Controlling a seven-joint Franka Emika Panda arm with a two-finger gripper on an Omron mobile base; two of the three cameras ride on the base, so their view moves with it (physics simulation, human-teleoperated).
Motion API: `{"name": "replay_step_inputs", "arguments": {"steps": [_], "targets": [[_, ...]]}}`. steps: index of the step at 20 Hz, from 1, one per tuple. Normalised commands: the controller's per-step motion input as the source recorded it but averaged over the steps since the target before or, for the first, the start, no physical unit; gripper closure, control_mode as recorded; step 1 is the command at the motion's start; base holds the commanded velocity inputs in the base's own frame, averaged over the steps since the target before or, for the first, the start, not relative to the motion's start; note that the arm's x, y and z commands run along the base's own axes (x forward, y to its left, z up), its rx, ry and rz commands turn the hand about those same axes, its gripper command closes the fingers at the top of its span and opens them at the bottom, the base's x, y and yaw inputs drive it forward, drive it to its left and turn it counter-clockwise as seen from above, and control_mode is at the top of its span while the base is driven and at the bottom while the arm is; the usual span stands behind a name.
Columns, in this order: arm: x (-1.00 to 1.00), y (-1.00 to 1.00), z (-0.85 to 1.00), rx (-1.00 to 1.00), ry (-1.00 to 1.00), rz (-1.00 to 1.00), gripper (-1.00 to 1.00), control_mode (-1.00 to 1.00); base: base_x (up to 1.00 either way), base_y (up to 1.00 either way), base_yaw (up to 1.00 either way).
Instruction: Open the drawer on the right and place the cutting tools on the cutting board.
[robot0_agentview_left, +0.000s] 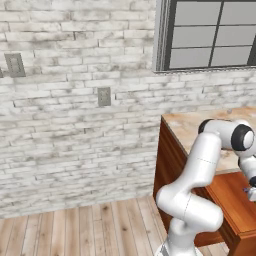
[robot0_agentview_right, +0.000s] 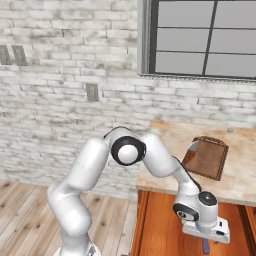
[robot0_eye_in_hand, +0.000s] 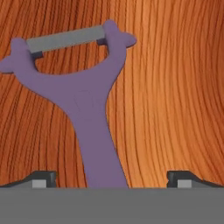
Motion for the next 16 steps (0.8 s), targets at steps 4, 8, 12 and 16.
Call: {"name": "replay_step_inputs", "arguments": {"steps": [4, 8, 12, 16], "targets": [[0.0, -0.01, -0.05, 0.02, 0.0, 0.0, 1.0, -1.0, 0.0, 0.0, 0.0], [-0.49, 0.0, 0.0, 0.0, -0.08, 0.0, 1.0, -1.0, 0.0, 0.0, 0.0], [-1.0, 0.0, 0.32, 0.03, -0.24, 0.0, 1.0, -1.0, 0.0, 0.0, 0.0], [-0.57, 0.04, 1.0, 0.07, -0.25, -0.03, 1.0, -1.0, 0.0, 0.0, 0.0]]}}
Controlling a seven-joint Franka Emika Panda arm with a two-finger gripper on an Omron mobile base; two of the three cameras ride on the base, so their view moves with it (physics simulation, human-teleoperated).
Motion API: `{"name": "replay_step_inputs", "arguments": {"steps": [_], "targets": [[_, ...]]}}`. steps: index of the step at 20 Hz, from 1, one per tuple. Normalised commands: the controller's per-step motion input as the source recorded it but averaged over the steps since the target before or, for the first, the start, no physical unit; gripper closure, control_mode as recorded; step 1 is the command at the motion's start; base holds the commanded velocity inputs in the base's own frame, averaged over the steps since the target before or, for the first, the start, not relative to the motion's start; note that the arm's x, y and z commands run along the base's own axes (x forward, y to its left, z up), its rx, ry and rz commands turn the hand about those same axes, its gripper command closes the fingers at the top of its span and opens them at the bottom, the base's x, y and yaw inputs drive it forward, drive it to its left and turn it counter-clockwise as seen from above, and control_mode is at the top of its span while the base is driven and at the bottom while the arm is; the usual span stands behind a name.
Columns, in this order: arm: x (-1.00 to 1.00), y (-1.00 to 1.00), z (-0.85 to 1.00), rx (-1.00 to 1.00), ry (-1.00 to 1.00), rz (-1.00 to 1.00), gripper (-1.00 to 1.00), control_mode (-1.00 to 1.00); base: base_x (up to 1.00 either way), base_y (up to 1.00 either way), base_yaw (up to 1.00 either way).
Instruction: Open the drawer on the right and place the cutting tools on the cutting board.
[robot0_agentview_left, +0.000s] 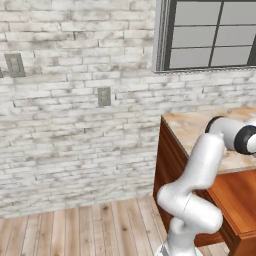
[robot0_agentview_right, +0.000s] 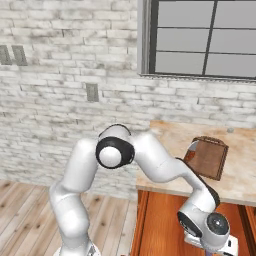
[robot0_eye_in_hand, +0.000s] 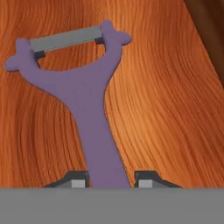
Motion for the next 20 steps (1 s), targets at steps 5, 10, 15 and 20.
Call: {"name": "replay_step_inputs", "arguments": {"steps": [5, 10, 15, 20], "targets": [[0.08, 0.6, 1.0, 0.0, -0.18, -0.1, 1.0, -1.0, 0.0, 0.0, 0.0], [0.16, 0.68, 1.0, 0.0, -0.09, -0.12, 1.0, -1.0, 0.0, 0.0, 0.0], [0.43, 0.52, 1.0, 0.0, -0.05, -0.11, 1.0, -1.0, 0.0, 0.0, 0.0], [0.87, 0.64, 1.0, 0.01, 0.04, -0.16, 1.0, -1.0, 0.0, 0.0, 0.0]]}}
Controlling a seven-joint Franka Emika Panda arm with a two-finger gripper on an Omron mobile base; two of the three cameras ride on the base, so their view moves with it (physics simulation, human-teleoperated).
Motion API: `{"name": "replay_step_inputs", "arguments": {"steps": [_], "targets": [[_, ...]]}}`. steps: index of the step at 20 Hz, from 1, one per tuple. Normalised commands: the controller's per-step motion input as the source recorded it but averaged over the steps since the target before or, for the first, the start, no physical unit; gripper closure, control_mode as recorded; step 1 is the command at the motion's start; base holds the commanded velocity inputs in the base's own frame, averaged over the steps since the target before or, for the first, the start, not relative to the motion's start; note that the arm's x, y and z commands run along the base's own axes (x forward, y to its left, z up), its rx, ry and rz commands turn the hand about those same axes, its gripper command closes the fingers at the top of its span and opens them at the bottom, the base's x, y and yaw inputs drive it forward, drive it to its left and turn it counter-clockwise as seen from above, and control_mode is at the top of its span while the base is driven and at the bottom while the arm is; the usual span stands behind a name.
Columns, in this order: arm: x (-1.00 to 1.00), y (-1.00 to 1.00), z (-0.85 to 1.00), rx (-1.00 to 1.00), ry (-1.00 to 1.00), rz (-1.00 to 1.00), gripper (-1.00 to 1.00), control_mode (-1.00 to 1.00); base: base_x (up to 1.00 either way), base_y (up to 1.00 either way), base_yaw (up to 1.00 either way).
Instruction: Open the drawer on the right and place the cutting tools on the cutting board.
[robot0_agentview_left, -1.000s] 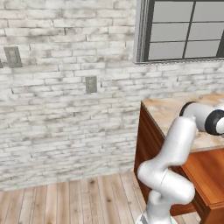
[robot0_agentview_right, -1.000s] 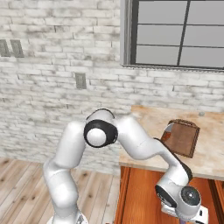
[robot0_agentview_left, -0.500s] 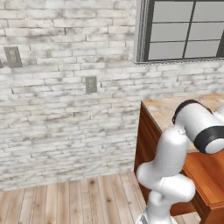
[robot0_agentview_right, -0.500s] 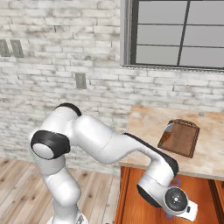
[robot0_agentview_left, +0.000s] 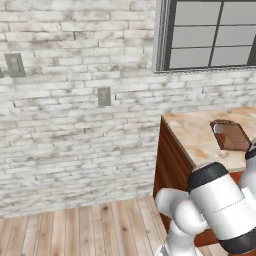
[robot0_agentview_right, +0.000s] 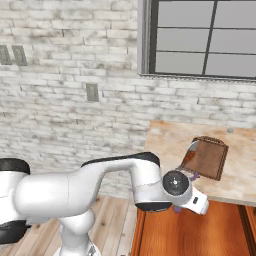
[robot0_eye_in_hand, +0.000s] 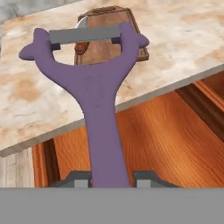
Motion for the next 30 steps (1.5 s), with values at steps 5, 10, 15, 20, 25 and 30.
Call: {"name": "replay_step_inputs", "arguments": {"steps": [5, 10, 15, 20, 25, 30], "targets": [[0.75, 0.36, 0.18, -0.02, 0.28, -0.12, 1.0, -1.0, 0.0, 0.0, 0.0], [0.56, -0.16, 0.17, 0.11, 0.1, -0.07, 1.0, -1.0, 0.0, 0.0, 0.0], [0.84, -0.32, 0.44, 0.26, 0.14, -0.2, 1.0, -1.0, 0.0, 0.0, 0.0], [0.19, -0.19, 0.24, 0.09, -0.01, -0.02, 1.0, -1.0, 0.0, 0.0, 0.0], [0.58, -0.24, 0.09, 0.1, 0.03, -0.01, 1.0, -1.0, 0.0, 0.0, 0.0], [0.28, -0.04, -0.04, 0.0, 0.0, 0.0, 1.0, -1.0, 0.0, 0.0, 0.0]]}}
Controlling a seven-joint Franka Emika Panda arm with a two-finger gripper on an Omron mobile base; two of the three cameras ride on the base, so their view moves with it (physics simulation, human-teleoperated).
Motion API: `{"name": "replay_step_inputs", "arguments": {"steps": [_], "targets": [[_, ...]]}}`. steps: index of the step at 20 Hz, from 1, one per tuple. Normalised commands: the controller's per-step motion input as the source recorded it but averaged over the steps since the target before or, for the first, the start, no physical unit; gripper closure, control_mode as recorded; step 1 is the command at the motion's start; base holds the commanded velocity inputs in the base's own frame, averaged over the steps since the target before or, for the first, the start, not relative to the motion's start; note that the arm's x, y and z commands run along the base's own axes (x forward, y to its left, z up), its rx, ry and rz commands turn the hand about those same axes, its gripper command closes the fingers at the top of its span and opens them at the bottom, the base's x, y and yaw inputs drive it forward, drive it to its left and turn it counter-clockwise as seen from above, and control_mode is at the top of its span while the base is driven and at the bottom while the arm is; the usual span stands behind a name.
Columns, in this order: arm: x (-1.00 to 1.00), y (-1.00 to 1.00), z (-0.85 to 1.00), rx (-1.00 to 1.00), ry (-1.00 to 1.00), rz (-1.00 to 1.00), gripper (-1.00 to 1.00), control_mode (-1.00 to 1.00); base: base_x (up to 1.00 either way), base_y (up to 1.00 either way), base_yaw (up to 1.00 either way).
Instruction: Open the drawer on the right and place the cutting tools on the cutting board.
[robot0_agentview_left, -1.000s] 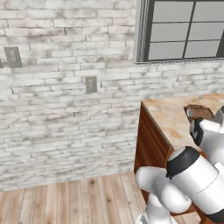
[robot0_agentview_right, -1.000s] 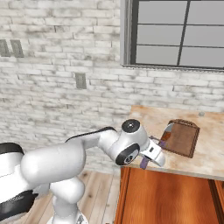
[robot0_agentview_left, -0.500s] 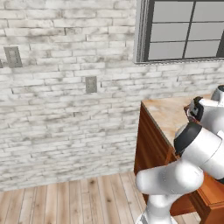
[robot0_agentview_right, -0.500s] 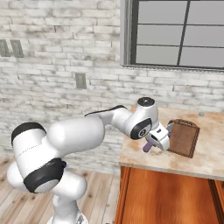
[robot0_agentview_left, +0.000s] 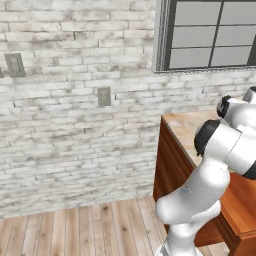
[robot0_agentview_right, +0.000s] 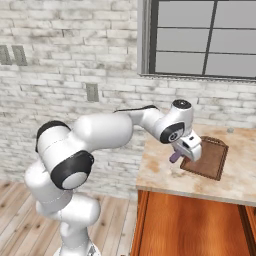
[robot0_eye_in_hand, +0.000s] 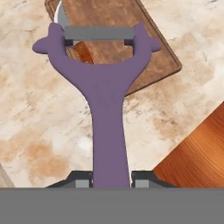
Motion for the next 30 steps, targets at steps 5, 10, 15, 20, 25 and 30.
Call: {"name": "replay_step_inputs", "arguments": {"steps": [5, 10, 15, 20, 25, 30], "targets": [[0.45, -0.07, -0.24, -0.08, -0.02, 0.0, 1.0, -1.0, 0.0, 0.0, 0.0], [0.22, -0.08, -0.21, -0.12, -0.04, 0.0, 1.0, -1.0, 0.0, 0.0, 0.0], [0.12, -0.15, -0.23, -0.08, -0.02, 0.0, 1.0, -1.0, 0.0, 0.0, 0.0], [0.32, -0.37, -0.08, -0.01, -0.01, 0.0, 1.0, -1.0, 0.0, 0.0, 0.0], [0.61, -0.71, 0.0, 0.04, -0.01, 0.0, -1.0, -1.0, 0.0, 0.0, 0.0], [0.0, 0.0, 0.04, 0.0, 0.01, 0.01, -1.0, -1.0, 0.0, 0.0, 0.0]]}}
